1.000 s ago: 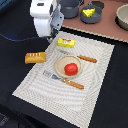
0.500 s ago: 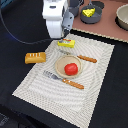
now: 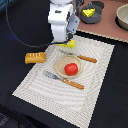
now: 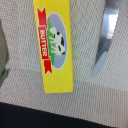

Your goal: Interact with the objects in diverse but meaningful ways.

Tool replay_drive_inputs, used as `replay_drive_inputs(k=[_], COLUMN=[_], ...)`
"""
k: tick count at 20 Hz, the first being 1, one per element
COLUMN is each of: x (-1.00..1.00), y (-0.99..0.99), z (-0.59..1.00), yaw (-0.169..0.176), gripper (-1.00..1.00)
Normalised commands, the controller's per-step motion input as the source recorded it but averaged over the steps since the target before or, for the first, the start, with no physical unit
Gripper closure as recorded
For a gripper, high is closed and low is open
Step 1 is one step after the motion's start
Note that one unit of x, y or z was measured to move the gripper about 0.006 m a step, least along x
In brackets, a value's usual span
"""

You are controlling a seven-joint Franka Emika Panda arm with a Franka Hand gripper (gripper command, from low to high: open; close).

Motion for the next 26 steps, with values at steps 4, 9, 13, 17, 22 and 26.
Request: replay_drive_inputs(k=[4, 9, 13, 17, 22, 26], x=[-0.02, 0.03, 0.14, 0.14, 0.17, 0.17], y=[0.26, 0.27, 0.32, 0.32, 0.31, 0.29], z=[-0.31, -0.23, -0.17, -0.15, -0.12, -0.11], yaw=[0.0, 0.0, 0.0, 0.0, 0.0, 0.0], gripper=[-1.0, -1.0, -1.0, -1.0, -1.0, -1.0])
